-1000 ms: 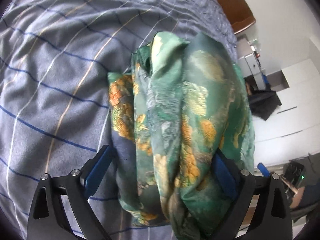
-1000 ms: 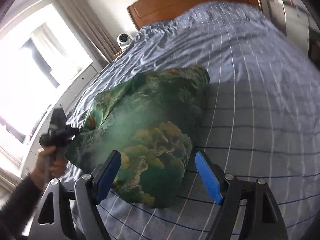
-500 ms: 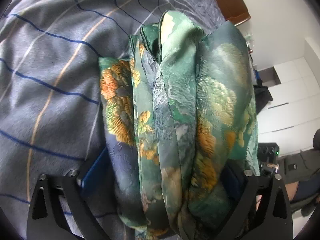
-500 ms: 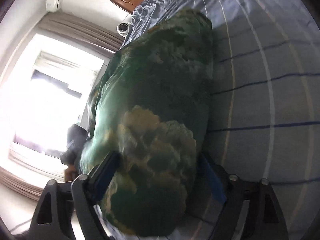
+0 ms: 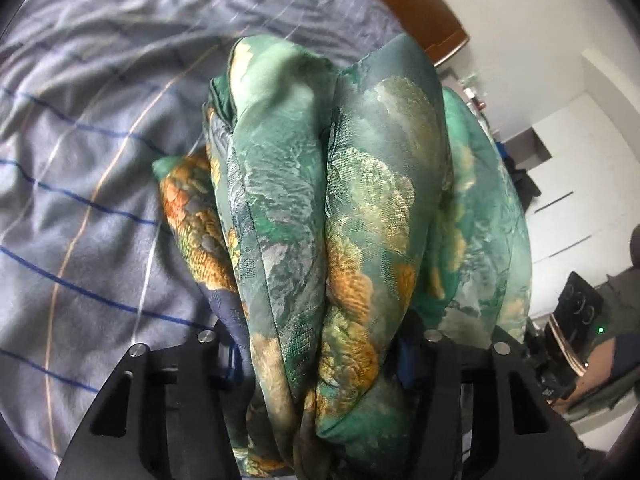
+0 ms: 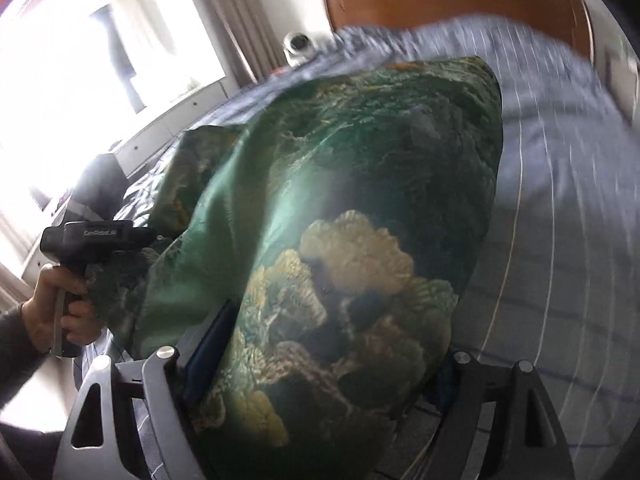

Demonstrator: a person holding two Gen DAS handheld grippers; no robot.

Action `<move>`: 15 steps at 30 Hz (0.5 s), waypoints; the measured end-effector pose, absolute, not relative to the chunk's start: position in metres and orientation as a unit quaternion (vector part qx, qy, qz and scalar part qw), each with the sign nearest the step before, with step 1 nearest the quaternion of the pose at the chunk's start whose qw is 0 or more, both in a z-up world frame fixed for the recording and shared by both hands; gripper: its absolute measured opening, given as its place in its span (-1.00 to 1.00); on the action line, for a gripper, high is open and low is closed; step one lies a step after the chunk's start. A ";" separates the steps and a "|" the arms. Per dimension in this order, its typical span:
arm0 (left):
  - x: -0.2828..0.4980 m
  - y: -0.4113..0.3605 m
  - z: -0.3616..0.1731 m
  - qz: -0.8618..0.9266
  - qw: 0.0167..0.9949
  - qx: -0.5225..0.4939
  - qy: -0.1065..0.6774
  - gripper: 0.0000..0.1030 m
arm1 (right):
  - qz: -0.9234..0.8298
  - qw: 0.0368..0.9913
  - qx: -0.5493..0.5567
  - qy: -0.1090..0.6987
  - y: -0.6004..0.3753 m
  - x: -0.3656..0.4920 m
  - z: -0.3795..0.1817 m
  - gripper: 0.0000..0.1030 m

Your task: Fold large clothes

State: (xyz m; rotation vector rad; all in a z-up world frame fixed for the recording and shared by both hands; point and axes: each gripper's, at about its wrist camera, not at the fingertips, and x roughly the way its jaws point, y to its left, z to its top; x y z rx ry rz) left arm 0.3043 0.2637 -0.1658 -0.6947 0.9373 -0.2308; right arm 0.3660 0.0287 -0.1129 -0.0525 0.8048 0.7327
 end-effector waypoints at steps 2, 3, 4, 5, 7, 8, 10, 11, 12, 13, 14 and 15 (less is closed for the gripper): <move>0.307 0.263 -0.151 -0.114 0.838 -0.321 0.425 0.10 | 0.357 0.864 -0.035 0.353 0.031 0.356 -0.099 0.58; 0.311 0.264 -0.144 -0.115 0.842 -0.321 0.418 0.10 | 0.359 0.869 -0.039 0.339 0.030 0.354 -0.090 0.58; 0.319 0.264 -0.133 -0.117 0.848 -0.320 0.406 0.10 | 0.360 0.872 -0.039 0.330 0.028 0.356 -0.084 0.58; 0.327 0.264 -0.126 -0.119 0.852 -0.318 0.398 0.10 | 0.360 0.875 -0.037 0.321 0.025 0.361 -0.075 0.58; 0.345 0.263 -0.111 -0.120 0.862 -0.306 0.387 0.10 | 0.362 0.879 -0.033 0.309 0.022 0.378 -0.062 0.58; 0.354 0.261 -0.106 -0.121 0.865 -0.299 0.384 0.10 | 0.364 0.880 -0.030 0.304 0.021 0.391 -0.055 0.58; 0.376 0.258 -0.097 -0.119 0.873 -0.285 0.378 0.10 | 0.365 0.881 -0.026 0.299 0.014 0.410 -0.049 0.58; 0.383 0.257 -0.096 -0.119 0.874 -0.281 0.378 0.11 | 0.366 0.881 -0.020 0.298 0.009 0.421 -0.048 0.58; 0.394 0.256 -0.097 -0.118 0.876 -0.276 0.379 0.11 | 0.366 0.881 -0.016 0.300 0.006 0.428 -0.048 0.58; 0.398 0.256 -0.097 -0.116 0.877 -0.272 0.380 0.12 | 0.365 0.881 -0.010 0.303 0.002 0.439 -0.050 0.58; 0.408 0.254 -0.102 -0.112 0.876 -0.268 0.385 0.14 | 0.364 0.879 -0.001 0.309 -0.002 0.449 -0.054 0.58; 0.415 0.253 -0.110 -0.109 0.873 -0.268 0.392 0.15 | 0.363 0.876 0.009 0.319 -0.005 0.458 -0.060 0.58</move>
